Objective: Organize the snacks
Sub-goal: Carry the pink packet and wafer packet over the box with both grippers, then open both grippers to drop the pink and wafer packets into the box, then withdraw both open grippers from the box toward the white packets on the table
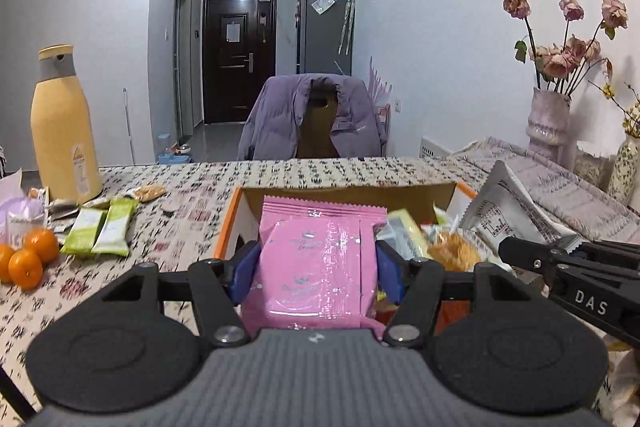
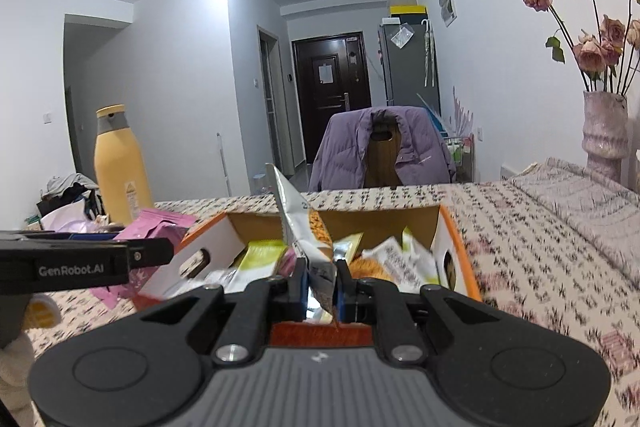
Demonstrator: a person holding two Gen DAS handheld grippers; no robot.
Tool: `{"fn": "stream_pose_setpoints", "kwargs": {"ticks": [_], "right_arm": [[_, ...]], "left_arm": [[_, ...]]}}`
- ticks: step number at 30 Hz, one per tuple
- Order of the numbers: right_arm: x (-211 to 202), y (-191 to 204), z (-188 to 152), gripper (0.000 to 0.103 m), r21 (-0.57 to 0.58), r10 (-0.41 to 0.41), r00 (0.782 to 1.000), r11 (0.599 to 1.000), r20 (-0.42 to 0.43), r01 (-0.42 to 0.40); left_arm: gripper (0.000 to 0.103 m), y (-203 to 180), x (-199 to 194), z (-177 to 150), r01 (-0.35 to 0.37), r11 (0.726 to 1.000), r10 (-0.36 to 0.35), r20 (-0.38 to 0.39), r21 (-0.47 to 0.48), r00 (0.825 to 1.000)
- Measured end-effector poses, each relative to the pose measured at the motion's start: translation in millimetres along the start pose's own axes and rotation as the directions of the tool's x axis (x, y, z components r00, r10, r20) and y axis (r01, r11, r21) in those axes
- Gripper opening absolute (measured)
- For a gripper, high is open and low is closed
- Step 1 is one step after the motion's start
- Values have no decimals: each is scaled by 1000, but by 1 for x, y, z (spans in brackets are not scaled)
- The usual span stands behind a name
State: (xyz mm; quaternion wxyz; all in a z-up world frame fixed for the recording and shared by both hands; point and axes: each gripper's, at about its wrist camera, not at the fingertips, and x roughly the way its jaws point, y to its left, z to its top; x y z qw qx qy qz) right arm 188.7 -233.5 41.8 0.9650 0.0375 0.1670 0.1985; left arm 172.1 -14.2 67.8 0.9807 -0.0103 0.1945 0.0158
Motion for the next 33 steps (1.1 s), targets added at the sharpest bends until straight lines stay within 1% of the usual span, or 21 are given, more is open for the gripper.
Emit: {"fn": "stream_pose_setpoints", "kwargs": {"ticks": [6, 11, 14, 17, 19, 21, 23, 24, 25, 26, 27, 28, 29, 31, 33], "right_arm": [[32, -9, 20, 12, -15, -18, 1000, 1000, 7, 18], [62, -18, 27, 12, -4, -41, 999, 999, 2, 41], [77, -22, 23, 12, -20, -68, 998, 997, 8, 68], [86, -25, 12, 12, -31, -85, 996, 996, 18, 85], [92, -29, 6, 13, -32, -86, 996, 996, 4, 86], [95, -32, 3, 13, -28, -82, 996, 996, -15, 82], [97, -34, 2, 16, -17, -81, 996, 997, -30, 81], [97, -35, 1, 17, -10, -84, 996, 996, -37, 83], [97, -36, 0, 25, -4, -81, 996, 997, -46, 81], [97, -38, -1, 44, 9, -75, 996, 997, -53, 76], [96, -40, -1, 57, 18, -74, 996, 997, -56, 75], [94, -39, -1, 81, 22, -75, 996, 997, -54, 77], [92, -38, -1, 96, 21, -78, 996, 997, -47, 79], [88, -36, -2, 100, 17, -84, 996, 996, -31, 85], [86, -36, -3, 103, 17, -83, 996, 996, -28, 84]], "left_arm": [[63, 0, 27, 14, -9, 1000, 9, 2, -27, 1000], [63, 3, 54, 21, -26, 999, 26, -1, -45, 1000], [63, 6, 70, 22, -34, 998, 34, -1, -61, 999], [63, 9, 81, 13, -41, 996, 41, -7, -74, 999], [63, 8, 86, 8, -42, 997, 41, -15, -63, 999], [63, 8, 91, 5, -28, 998, 26, -26, -53, 999], [63, 8, 93, 3, -18, 998, 16, -34, -53, 999], [66, 9, 93, 2, -18, 998, 16, -34, -57, 999], [70, 11, 92, 1, -18, 998, 16, -28, -63, 999], [82, 13, 91, 0, -16, 997, 15, -21, -71, 1000], [93, 15, 89, 0, -16, 996, 15, -9, -83, 1000], [99, 17, 86, 0, -18, 995, 19, 7, -95, 1000], [103, 19, 83, 1, -20, 994, 22, 25, -104, 999], [103, 22, 79, 1, -22, 993, 28, 49, -117, 998], [103, 22, 78, 1, -25, 992, 32, 49, -125, 998]]}}
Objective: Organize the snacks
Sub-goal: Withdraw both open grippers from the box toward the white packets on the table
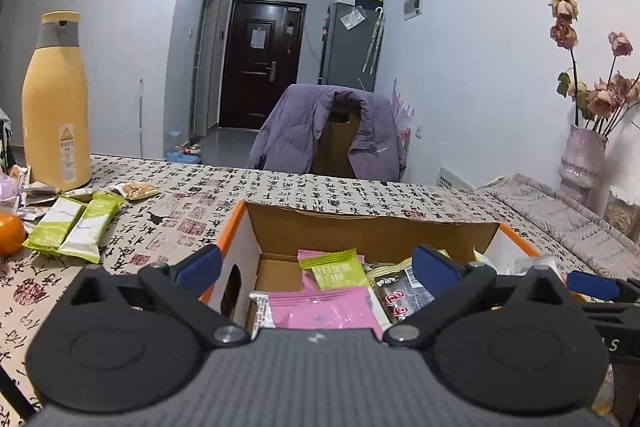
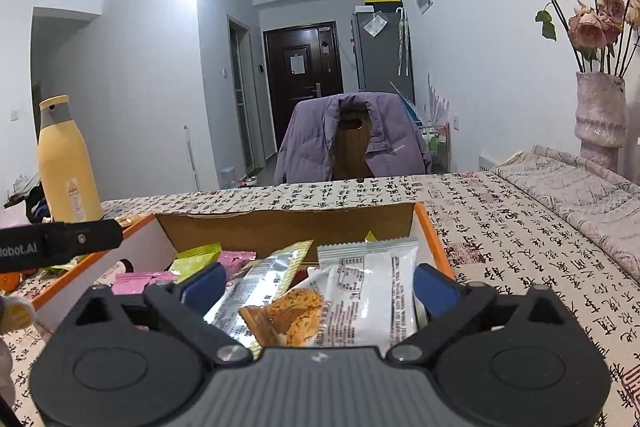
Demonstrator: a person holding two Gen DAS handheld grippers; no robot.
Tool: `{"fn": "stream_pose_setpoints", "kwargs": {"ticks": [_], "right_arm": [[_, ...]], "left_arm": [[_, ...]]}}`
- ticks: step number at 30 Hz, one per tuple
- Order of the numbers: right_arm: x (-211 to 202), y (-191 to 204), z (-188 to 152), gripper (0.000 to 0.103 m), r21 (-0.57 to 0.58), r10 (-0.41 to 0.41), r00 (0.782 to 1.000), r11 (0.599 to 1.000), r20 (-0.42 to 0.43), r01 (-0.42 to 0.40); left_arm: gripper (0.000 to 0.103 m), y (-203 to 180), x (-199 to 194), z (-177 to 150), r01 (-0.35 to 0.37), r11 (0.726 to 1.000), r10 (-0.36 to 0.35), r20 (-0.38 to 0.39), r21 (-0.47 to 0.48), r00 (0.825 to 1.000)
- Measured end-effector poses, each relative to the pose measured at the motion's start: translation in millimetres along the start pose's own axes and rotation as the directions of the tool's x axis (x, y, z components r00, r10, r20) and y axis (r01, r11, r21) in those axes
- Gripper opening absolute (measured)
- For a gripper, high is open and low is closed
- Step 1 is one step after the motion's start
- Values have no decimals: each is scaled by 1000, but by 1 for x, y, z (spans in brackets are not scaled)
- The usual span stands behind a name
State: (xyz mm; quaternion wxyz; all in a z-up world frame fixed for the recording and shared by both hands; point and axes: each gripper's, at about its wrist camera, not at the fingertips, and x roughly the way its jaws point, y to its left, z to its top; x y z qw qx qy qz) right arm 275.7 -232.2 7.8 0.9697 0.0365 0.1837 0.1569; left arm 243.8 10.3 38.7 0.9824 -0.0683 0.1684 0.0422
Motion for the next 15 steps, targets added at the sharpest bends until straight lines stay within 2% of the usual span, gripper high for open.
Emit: {"fn": "stream_pose_setpoints", "kwargs": {"ticks": [11, 15], "right_arm": [[-5, -4, 2, 103, 30, 1, 1000, 1000, 3, -1], [-5, -4, 1, 103, 23, 0, 1000, 1000, 7, 0]], "left_arm": [[103, 5, -9, 2, 25, 999, -25, 14, -27, 1000], [103, 3, -6, 0, 11, 1000, -11, 4, -26, 1000]]}}
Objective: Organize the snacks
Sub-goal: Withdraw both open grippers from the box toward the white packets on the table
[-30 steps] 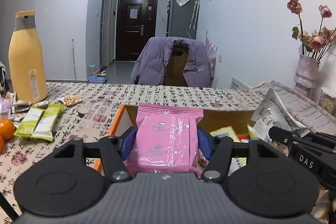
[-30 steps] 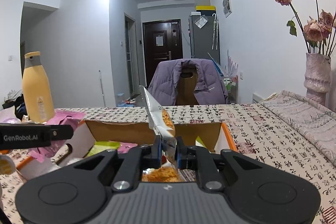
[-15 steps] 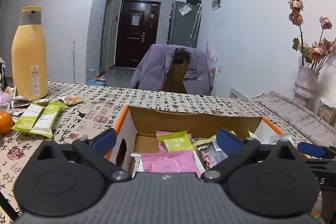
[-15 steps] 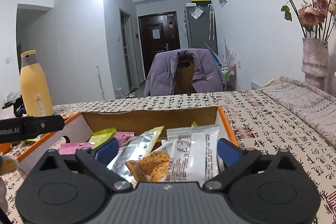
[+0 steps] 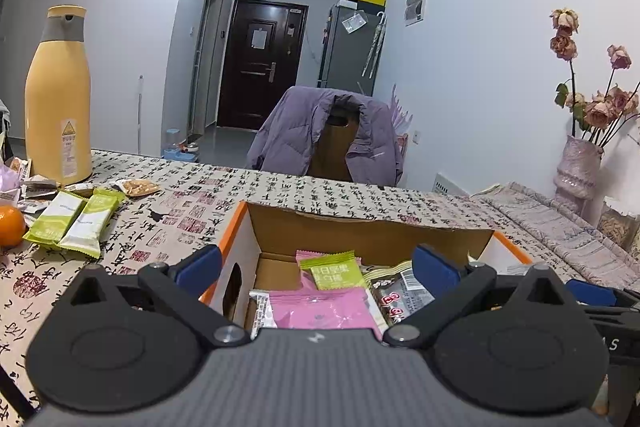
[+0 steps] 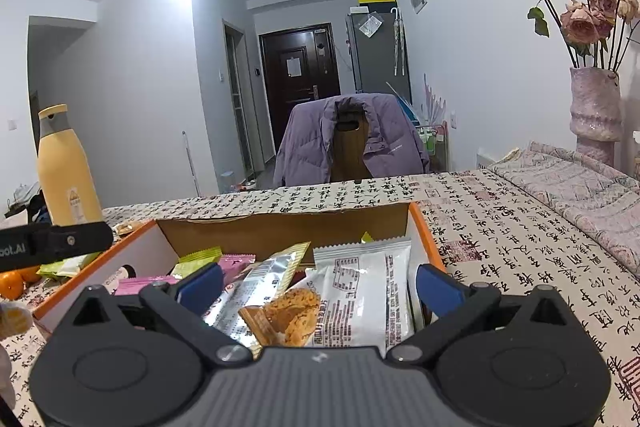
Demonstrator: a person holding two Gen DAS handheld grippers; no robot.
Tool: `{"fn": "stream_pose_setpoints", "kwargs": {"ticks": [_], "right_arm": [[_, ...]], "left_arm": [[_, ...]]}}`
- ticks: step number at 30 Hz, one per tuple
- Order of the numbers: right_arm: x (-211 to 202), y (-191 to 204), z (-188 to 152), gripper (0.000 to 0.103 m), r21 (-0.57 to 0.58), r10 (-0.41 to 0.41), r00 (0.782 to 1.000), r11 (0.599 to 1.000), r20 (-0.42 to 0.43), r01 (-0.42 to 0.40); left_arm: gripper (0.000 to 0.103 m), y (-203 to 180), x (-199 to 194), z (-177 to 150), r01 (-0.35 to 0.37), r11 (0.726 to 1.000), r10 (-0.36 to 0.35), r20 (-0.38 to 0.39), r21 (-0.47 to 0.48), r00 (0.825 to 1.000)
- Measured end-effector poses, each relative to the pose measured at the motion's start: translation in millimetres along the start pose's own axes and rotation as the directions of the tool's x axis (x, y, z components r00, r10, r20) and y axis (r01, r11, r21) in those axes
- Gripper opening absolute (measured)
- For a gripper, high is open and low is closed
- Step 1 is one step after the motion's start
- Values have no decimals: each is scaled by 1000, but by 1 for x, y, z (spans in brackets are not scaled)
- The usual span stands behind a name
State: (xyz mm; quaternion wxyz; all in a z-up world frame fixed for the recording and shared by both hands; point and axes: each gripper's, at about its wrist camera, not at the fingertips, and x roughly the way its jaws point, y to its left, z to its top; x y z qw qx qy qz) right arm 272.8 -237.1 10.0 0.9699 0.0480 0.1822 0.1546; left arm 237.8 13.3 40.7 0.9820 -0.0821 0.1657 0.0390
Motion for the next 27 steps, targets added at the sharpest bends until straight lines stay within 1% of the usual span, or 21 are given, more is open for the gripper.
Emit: {"fn": "stream_pose_setpoints", "kwargs": {"ticks": [4, 6, 10, 15, 21, 27], "right_arm": [[-3, 4, 5, 103, -15, 0, 1000, 1000, -4, 0], [-10, 9, 10, 103, -23, 3, 1000, 1000, 3, -3], [-30, 13, 17, 103, -28, 18, 1000, 999, 16, -18], [-50, 11, 15, 103, -26, 16, 1000, 1000, 3, -16], [-70, 9, -3, 103, -34, 6, 999, 999, -46, -7], [-86, 9, -29, 103, -42, 7, 994, 999, -106, -12]], "left_arm": [[103, -5, 0, 3, -13, 1000, 13, -3, 9, 1000], [103, -7, -3, 7, -8, 1000, 8, -16, 10, 1000], [103, -9, -19, 11, 3, 1000, -3, -15, 7, 1000], [103, -6, -42, 5, -6, 999, 7, -26, 38, 1000], [103, 1, -57, -15, -8, 998, 16, -118, 63, 993], [103, 4, -73, -48, 30, 995, -9, -213, 97, 977]]}}
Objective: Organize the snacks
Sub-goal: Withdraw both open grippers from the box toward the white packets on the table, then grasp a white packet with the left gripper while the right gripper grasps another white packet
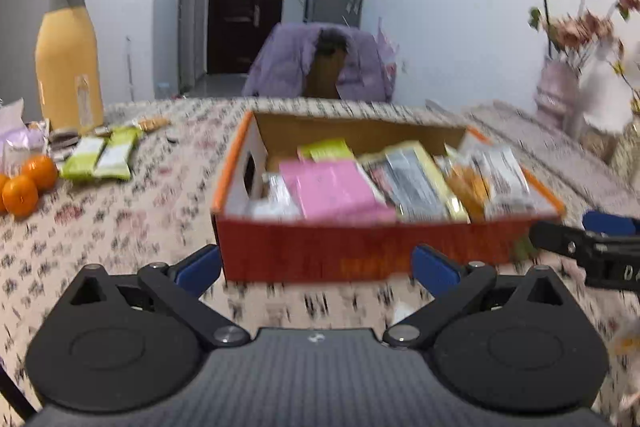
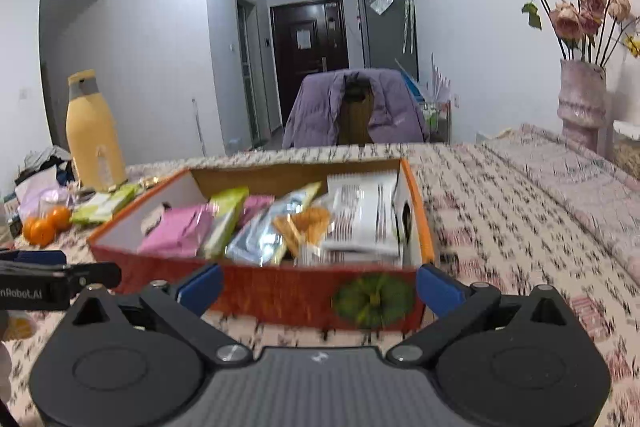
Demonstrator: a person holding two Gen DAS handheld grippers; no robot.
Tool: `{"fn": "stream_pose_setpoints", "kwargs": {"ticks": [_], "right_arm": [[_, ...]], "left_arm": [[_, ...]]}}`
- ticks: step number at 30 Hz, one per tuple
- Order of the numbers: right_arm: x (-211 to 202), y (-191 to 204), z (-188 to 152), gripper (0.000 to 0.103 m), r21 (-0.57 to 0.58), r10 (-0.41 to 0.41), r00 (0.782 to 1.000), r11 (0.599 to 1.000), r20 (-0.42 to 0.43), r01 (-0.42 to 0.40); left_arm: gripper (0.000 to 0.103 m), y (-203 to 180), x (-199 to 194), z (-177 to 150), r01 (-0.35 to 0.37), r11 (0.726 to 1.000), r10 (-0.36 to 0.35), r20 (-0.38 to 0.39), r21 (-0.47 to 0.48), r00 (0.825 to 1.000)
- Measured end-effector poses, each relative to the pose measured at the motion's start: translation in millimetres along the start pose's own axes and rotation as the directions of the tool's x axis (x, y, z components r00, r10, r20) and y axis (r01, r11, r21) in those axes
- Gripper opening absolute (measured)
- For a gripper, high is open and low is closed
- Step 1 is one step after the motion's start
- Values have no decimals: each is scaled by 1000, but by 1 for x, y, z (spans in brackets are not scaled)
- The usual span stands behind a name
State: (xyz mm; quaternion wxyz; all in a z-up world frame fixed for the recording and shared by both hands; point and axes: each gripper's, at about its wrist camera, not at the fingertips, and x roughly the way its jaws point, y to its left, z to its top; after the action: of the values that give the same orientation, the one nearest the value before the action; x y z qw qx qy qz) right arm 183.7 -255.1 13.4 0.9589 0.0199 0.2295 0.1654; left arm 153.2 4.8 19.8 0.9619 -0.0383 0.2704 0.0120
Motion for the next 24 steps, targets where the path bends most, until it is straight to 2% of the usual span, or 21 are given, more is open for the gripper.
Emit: {"fn": "stream_pose_setpoints", "kwargs": {"ticks": [5, 11, 16, 19, 24], "right_arm": [[-11, 1, -21, 103, -10, 6, 999, 1000, -39, -7], [-18, 2, -39, 103, 7, 11, 998, 1000, -67, -10], [-24, 3, -44, 103, 8, 15, 997, 1000, -72, -14], [-27, 3, -47, 103, 10, 14, 997, 1000, -74, -13], [-29, 2, -51, 103, 15, 13, 996, 1000, -86, -11]], "left_arm": [[103, -2, -5, -26, 10, 1000, -10, -72, 5, 997], [103, -10, -4, -44, -22, 999, 18, -134, -26, 991], [102, -14, -2, -50, -41, 998, 34, -152, -45, 988], [80, -14, -4, -52, -26, 998, 17, -151, -57, 988], [65, -11, -11, -54, -16, 998, 8, -134, -59, 991]]}}
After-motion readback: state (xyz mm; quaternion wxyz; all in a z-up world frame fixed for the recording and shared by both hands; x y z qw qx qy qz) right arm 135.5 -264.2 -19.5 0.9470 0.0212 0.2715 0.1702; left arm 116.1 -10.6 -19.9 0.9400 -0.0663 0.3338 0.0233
